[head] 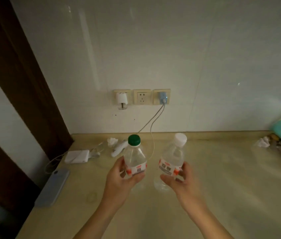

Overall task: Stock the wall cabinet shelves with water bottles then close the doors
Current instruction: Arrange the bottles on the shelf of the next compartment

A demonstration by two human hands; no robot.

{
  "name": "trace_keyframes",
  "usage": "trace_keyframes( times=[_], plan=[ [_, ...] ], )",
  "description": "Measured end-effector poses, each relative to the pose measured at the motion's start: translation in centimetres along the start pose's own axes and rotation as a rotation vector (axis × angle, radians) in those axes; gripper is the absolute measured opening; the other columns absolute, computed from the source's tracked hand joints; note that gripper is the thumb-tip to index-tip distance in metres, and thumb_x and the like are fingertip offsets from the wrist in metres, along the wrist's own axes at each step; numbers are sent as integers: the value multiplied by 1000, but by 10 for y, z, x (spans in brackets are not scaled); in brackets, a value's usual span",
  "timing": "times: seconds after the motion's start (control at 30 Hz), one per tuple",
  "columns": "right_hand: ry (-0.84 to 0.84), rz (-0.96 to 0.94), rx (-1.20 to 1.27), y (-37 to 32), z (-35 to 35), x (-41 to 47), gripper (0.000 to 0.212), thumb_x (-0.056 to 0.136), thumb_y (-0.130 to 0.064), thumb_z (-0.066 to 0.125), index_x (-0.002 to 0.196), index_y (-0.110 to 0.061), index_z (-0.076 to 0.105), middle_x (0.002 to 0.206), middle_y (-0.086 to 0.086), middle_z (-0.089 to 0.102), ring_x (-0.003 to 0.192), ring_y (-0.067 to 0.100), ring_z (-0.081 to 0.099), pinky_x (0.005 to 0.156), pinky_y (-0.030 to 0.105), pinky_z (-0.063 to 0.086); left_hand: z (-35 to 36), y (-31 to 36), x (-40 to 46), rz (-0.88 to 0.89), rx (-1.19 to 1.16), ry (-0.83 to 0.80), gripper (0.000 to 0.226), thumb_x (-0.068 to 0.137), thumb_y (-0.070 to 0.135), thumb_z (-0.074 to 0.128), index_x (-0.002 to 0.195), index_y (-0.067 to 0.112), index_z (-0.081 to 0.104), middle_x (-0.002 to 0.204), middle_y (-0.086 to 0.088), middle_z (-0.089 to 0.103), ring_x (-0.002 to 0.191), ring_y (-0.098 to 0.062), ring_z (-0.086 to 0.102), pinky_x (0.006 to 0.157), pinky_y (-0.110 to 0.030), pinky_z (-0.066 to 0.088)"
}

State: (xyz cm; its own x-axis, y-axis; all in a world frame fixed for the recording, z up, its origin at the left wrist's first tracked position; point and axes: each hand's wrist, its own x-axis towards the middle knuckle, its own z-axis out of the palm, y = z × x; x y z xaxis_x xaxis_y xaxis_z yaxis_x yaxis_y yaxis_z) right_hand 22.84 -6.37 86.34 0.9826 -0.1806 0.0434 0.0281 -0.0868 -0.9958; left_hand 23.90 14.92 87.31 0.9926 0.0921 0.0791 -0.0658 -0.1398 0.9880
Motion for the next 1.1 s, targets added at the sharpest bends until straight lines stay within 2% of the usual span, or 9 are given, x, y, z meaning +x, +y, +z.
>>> trace_keyframes(
  times=[0.17, 0.37, 0.43, 0.5, 0.57, 0.73, 0.87, 1.0, 1.1],
  plan=[
    [103, -203, 59, -97, -42, 11, 55, 71, -14, 91, 118, -29, 66, 103, -13, 77, 94, 3, 71, 72, 19, 57, 37, 115, 33, 261, -26, -80, 52, 72, 33, 90, 116, 43, 64, 107, 22, 73, 99, 3, 68, 82, -25, 53],
    [223, -434, 66, -215, -112, 7, 62, 60, -48, 86, 118, -37, 69, 110, -9, 76, 103, 8, 71, 80, 23, 58, 82, 260, 42, 531, -100, -220, 49, 62, 49, 84, 108, 39, 69, 101, 18, 76, 93, 0, 71, 66, -9, 54],
    [268, -514, 57, -256, -136, 6, 54, 60, -53, 82, 112, -45, 70, 108, -10, 76, 104, 10, 70, 84, 31, 60, 95, 304, 39, 620, -117, -233, 48, 62, 51, 82, 105, 35, 71, 99, 16, 76, 91, -1, 71, 66, -13, 55],
    [301, -594, 59, -297, -160, 6, 46, 62, -55, 80, 106, -46, 72, 105, -7, 77, 102, 17, 71, 92, 47, 58, 106, 345, 37, 698, -132, -227, 43, 67, 49, 83, 106, 32, 72, 99, 15, 76, 90, -3, 70, 73, -23, 55],
    [300, -674, 69, -338, -183, 7, 44, 63, -55, 79, 105, -45, 73, 105, -6, 78, 100, 16, 73, 93, 48, 57, 115, 385, 37, 779, -155, -239, 37, 76, 43, 84, 110, 34, 71, 104, 16, 76, 93, -4, 71, 78, -32, 55],
    [362, -836, 34, -421, -235, 22, 39, 75, -43, 82, 110, -31, 75, 104, -6, 79, 97, 14, 75, 89, 43, 58, 142, 472, 38, 953, -237, -260, 35, 79, 39, 81, 111, 29, 73, 103, 12, 78, 95, -7, 74, 73, -22, 57],
    [428, -889, -4, -466, -272, 50, 32, 85, -29, 81, 115, -22, 72, 102, -6, 79, 95, 14, 76, 91, 47, 59, 171, 523, 50, 981, -221, -233, 26, 83, 32, 83, 107, 26, 72, 98, 12, 78, 92, -5, 74, 73, -14, 56],
    [451, -860, -115, -492, -304, 84, 32, 84, -35, 80, 114, -27, 70, 97, -12, 78, 88, 6, 75, 85, 39, 60, 210, 552, 76, 913, -164, -171, 20, 83, 32, 83, 97, 27, 70, 83, 21, 76, 71, 10, 68, 53, -3, 46],
    [427, -804, -209, -499, -323, 110, 29, 84, -36, 80, 109, -28, 70, 93, -12, 77, 85, 5, 74, 79, 32, 59, 236, 555, 96, 783, -81, -180, 20, 84, 39, 80, 96, 32, 67, 81, 17, 74, 69, 5, 69, 51, -9, 47]
  ],
)
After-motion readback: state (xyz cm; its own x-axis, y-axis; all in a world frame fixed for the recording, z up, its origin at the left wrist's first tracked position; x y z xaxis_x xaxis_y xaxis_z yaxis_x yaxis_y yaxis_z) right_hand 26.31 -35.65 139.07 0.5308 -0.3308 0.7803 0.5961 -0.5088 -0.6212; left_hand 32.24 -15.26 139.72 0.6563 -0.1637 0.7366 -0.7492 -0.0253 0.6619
